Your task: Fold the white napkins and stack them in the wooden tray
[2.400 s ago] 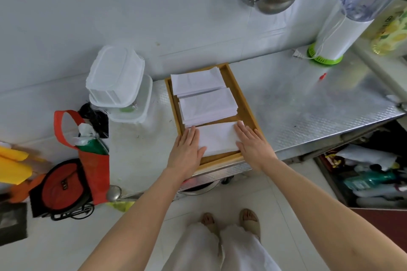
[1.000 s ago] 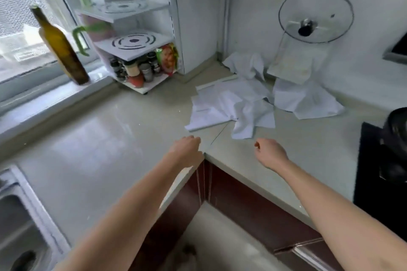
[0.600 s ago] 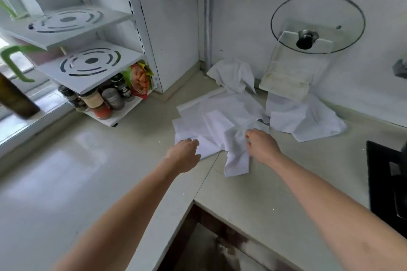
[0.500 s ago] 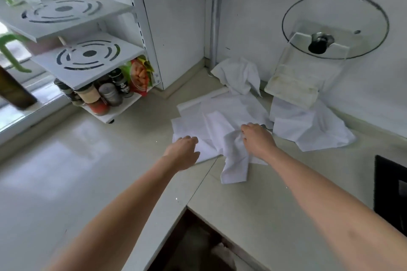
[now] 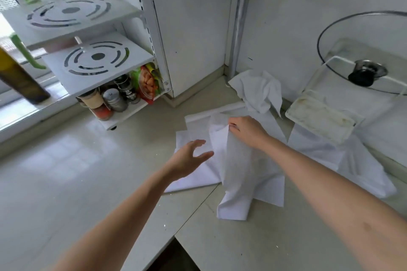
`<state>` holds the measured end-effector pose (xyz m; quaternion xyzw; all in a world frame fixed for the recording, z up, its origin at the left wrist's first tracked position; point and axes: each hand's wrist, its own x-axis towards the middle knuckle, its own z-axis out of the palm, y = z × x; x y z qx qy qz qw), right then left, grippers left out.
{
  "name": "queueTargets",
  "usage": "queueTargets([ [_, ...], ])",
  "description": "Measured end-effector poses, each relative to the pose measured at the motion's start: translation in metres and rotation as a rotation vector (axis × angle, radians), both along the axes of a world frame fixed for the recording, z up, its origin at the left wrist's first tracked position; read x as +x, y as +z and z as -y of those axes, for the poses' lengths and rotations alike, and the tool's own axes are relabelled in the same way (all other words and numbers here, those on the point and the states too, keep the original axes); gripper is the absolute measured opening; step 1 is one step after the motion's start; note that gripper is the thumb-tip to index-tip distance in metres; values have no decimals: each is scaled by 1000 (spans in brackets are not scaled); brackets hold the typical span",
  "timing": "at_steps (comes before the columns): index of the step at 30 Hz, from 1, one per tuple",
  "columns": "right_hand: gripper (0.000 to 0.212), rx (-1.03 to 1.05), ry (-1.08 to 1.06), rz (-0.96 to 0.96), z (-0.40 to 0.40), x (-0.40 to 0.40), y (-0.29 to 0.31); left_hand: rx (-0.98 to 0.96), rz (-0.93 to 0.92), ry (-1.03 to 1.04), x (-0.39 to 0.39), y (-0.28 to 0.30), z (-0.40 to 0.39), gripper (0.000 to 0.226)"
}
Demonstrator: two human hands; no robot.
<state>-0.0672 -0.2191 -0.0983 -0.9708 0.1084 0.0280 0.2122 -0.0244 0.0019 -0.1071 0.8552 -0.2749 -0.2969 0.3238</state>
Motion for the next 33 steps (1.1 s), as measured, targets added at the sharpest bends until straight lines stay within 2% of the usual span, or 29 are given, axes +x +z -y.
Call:
queueTargets([
  [4,27,7,8,269,-14,21,60,-261,-147,160,15,31,8,75],
  [8,29,-87,-19,455,-31,21,112,-397,-182,164,18,71,14,93],
  [9,28,-137,-47,472,-35,19,124,-435,-200,141,16,80,15,91],
  [11,24,-181,-117,481,-45,13,144,-488,-221,49,9,96,18,74],
  [15,16,-14,-244,427,-73,-10,180,-555,-213,-119,-17,120,10,66],
  [17,12,60,-254,376,-91,-28,195,-575,-221,-189,-29,126,2,71],
  [19,8,46,-250,324,-108,-47,208,-567,-228,-246,-39,129,-6,83],
  [21,7,-23,-261,274,-122,-65,217,-547,-250,-307,-48,131,-11,84],
  [23,8,-57,-310,247,-131,-81,220,-518,-257,-346,-62,135,-13,77],
  [26,10,-51,-371,235,-136,-105,223,-492,-207,-333,-79,141,-18,51],
  [30,17,7,-398,126,-133,-144,234,-402,-30,-331,-77,143,-28,16],
  [33,21,69,-389,-76,-125,-179,245,-249,89,-441,-65,147,-36,31],
])
